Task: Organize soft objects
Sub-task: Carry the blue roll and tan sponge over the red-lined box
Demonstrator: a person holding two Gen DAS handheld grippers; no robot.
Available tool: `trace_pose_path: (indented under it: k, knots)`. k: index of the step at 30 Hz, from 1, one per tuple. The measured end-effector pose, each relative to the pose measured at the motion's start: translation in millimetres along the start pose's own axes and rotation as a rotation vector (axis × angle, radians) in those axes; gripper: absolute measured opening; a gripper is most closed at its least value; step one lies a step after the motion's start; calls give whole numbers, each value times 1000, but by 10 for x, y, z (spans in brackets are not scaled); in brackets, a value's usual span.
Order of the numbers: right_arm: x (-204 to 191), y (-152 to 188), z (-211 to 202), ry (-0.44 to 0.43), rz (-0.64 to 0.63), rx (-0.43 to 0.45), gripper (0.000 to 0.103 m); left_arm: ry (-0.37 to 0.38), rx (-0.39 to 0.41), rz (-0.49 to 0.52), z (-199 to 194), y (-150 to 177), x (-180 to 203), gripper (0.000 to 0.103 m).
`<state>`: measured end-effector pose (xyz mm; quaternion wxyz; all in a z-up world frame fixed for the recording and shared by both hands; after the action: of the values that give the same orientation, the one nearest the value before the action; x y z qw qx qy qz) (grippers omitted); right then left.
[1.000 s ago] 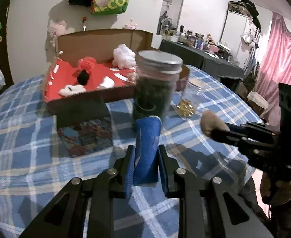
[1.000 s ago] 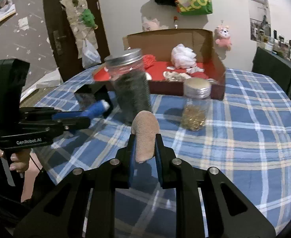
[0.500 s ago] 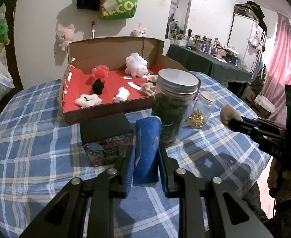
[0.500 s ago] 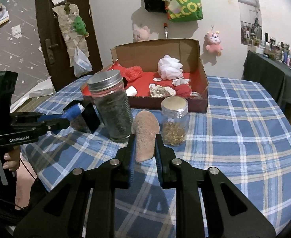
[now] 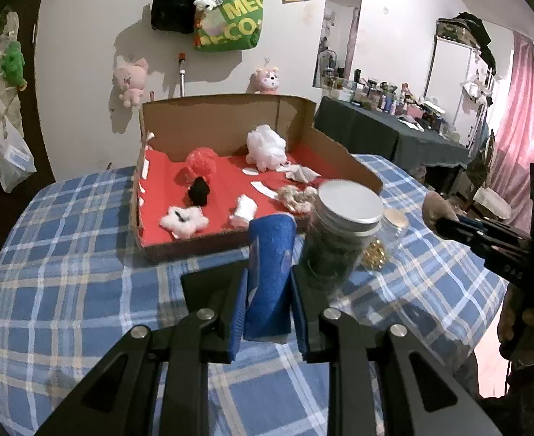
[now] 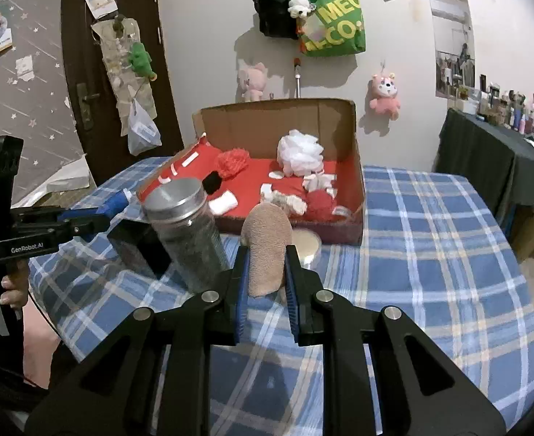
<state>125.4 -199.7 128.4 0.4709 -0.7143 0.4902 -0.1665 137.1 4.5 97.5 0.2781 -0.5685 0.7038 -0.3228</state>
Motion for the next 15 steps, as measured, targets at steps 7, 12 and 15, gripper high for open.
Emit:
trace_pose_path:
  k: [7,12,15]
  knots:
    - [99,-184,101,8,-12,3,17,-5,-9,-3,118,-168,-73,25]
    - [179,-249,206,6,-11,-11,17,-8,-27,4,254,-263,-108,25]
    - [227,-294,269,-2,-9,-17,17,-9,-38,11,338,-325,-124,25]
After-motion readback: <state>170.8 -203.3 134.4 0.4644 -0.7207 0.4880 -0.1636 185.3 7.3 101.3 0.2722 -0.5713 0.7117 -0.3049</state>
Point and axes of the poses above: each gripper's, at about its wrist camera, not at the fingertips, and z roughly the way its jaws point, x to its right, y to its underside, the point moved 6 cm from there along z, roughly the way its jaws point, and after that the axes turned 11 degrees about -y, right-handed, at the moved point
